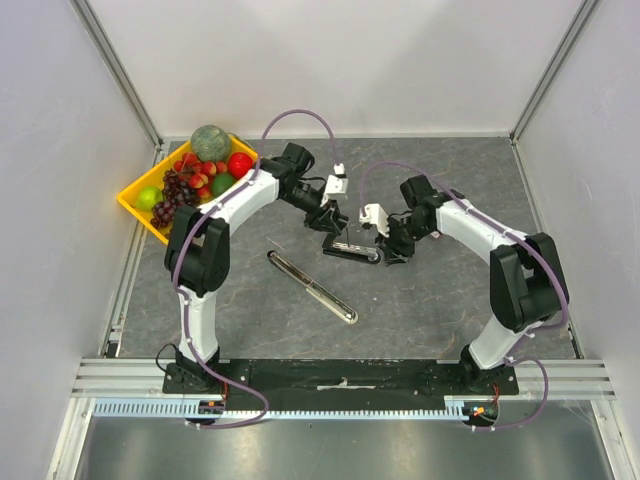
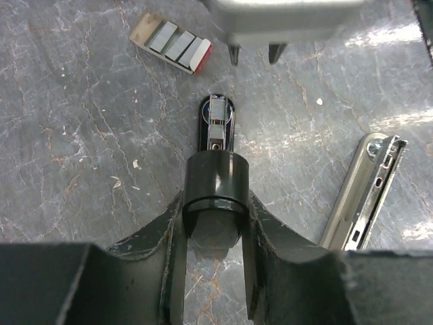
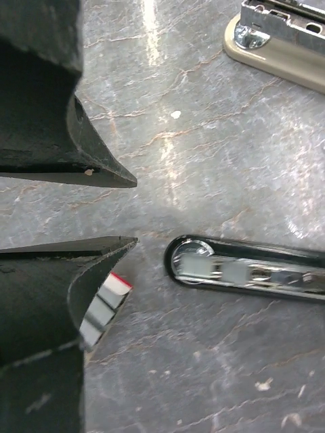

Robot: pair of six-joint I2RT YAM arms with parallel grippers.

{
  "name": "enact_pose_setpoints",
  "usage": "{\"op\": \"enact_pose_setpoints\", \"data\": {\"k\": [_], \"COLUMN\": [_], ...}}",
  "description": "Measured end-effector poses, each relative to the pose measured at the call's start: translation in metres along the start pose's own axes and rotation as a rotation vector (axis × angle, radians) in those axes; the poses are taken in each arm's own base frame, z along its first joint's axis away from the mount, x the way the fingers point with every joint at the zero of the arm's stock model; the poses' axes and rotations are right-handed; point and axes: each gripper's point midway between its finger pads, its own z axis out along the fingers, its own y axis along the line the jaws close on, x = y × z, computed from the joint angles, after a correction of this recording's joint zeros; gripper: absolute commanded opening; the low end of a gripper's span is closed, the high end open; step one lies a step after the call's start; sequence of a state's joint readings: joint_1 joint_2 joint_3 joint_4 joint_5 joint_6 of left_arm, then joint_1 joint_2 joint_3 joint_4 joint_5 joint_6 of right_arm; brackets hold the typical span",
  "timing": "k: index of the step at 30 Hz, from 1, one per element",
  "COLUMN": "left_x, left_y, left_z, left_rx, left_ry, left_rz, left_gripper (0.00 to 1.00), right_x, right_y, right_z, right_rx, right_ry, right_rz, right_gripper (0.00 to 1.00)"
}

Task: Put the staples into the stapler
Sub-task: Close the stapler at the center of the board.

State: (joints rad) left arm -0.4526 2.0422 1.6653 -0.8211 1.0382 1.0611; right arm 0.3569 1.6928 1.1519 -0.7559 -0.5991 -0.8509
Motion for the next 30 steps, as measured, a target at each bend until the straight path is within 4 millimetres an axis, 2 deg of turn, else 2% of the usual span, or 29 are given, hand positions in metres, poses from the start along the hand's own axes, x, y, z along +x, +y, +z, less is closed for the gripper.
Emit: {"op": "enact_pose_setpoints", "data": {"k": [5, 9, 12, 16, 26, 30], "left_x": [0.004, 0.008, 0.025, 0.051, 0.055, 0.055], "left_y": [-0.006, -0.017, -0.024, -0.029, -0.026, -0.025], "left_z": [0.025, 0.047, 0.066, 0.086, 0.097, 0.100], "left_rx": [-0.013, -0.006, 0.003, 0.018, -0.041, -0.064], "left_ry": [0.118, 0.204, 0.292, 0.382, 0.524, 0.569], "left_rz": [0.014, 0.018, 0.006, -0.024, 0.042, 0.072], "left_gripper": [0.02, 0.02, 0.02, 0.02, 0.02, 0.02], "right_x": [0.009, 0.014, 0.011, 0.006, 0.015, 0.014], "right_y": [-0.014, -0.025, -0.029, -0.028, -0.034, -0.034], "right_z": [-0.025, -0.054, -0.075, -0.090, -0.112, -0.114], "right_rx": [0.047, 0.120, 0.174, 0.204, 0.262, 0.265], "right_ry": [-0.033, -0.074, -0.107, -0.137, -0.162, -0.170], "right_rz": [0.051, 0.085, 0.082, 0.068, 0.107, 0.108], "right_gripper": [0.42, 0.41, 0.41, 0.41, 0.41, 0.41]}}
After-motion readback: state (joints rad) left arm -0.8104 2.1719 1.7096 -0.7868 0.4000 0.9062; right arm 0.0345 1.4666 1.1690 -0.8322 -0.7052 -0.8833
